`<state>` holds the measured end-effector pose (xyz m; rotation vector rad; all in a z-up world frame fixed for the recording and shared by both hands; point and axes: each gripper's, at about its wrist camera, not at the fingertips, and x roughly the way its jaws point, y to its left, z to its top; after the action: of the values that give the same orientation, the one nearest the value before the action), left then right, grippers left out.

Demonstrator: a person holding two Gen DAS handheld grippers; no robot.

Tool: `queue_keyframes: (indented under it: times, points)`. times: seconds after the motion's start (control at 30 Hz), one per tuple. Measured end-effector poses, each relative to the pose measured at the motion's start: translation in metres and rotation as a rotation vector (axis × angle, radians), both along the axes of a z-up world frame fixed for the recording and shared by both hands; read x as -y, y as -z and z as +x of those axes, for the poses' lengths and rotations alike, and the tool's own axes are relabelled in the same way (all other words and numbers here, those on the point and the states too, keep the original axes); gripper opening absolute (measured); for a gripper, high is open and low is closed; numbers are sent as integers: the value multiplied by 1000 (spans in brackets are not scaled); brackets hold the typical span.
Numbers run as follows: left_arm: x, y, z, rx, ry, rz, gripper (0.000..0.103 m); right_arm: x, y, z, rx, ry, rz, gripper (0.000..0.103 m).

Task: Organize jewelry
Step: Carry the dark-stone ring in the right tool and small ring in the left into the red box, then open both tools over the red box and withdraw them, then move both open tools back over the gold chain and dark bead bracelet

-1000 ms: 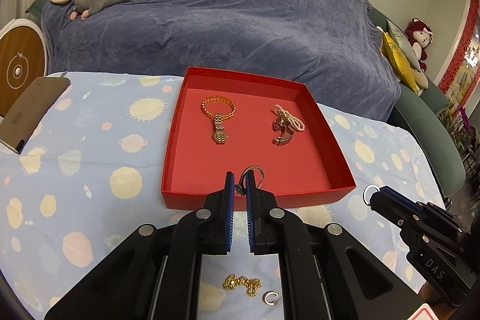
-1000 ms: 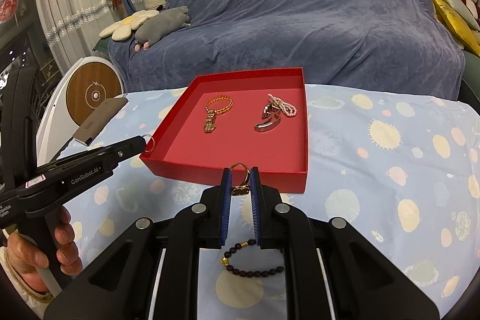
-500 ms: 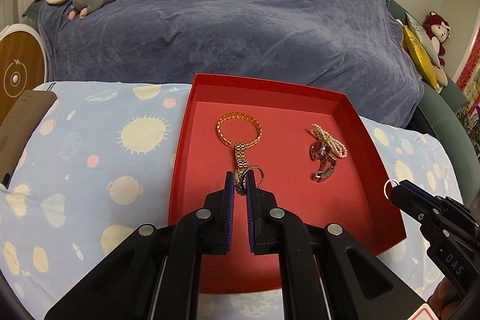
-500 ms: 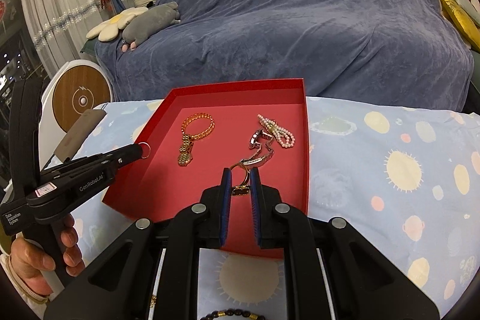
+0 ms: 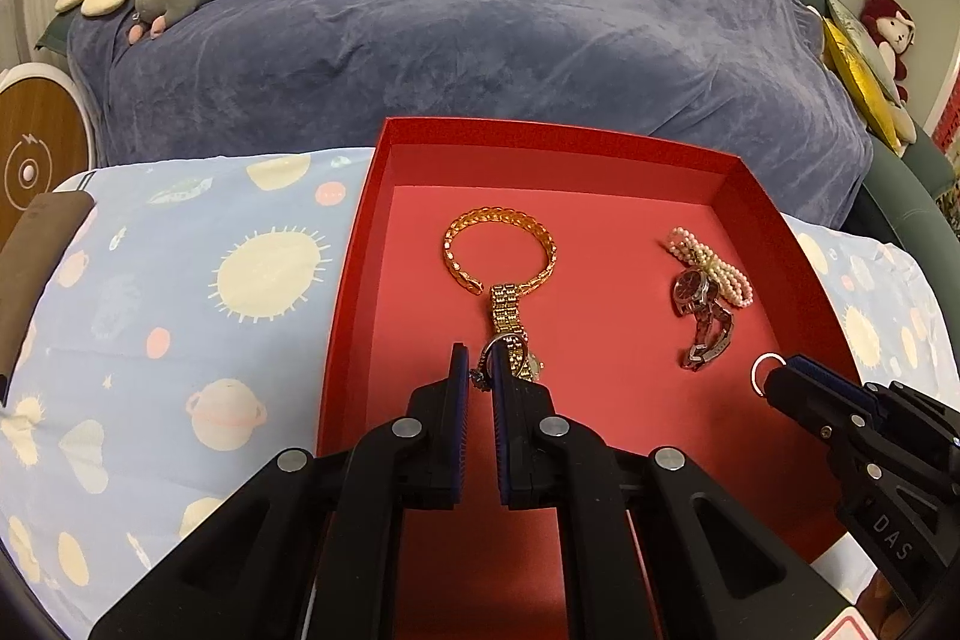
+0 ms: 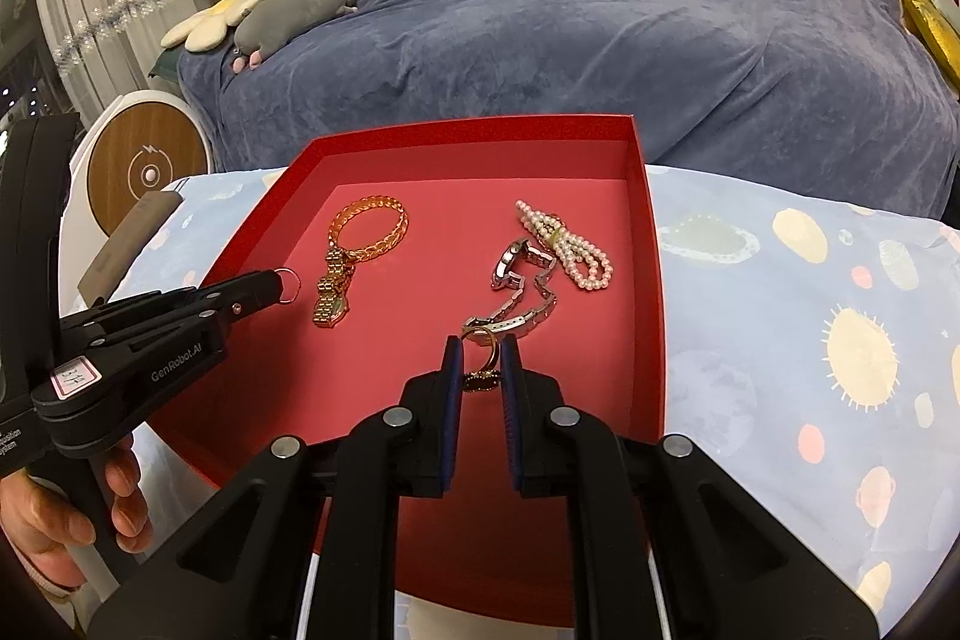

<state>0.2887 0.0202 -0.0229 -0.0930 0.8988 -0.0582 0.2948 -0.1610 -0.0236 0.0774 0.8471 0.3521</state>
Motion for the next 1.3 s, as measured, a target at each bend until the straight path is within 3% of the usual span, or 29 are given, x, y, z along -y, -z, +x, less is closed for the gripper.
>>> queue_keyframes:
  times: [0.37, 0.4, 0.43, 0.5, 0.57, 0.63, 0.9, 1.0, 1.17, 1.3]
  points:
    - [4, 4, 2, -12, -9, 35, 9, 2, 2, 5, 4, 16, -9, 14]
    - [3, 3, 2, -10, -11, 24, 15, 5, 1, 5, 1, 24, -5, 14]
    - [2, 2, 2, -6, -20, 16, 29, 8, -1, 5, 2, 34, -4, 14]
    - [-2, -6, -1, 12, -40, 5, 45, 14, -7, 3, 12, 52, -1, 24]
    - [-5, -15, -6, 30, -49, 6, 52, 20, -16, -2, 26, 66, 4, 33]
    - [-9, -24, -13, 41, -52, -1, 59, 25, -28, -10, 41, 67, 4, 34]
    - [-24, -53, -62, 67, -94, -59, 60, 57, -62, -63, 73, 119, 54, 42]
    - [-24, -58, -91, 90, -93, -21, 64, 64, -59, -89, 70, 123, 37, 43]
    - [-25, -55, -131, 69, -67, -46, 68, 69, -50, -123, 39, 113, 35, 43]
    - [-21, -43, -159, 54, -66, -18, 70, 68, -38, -145, 19, 96, 12, 43]
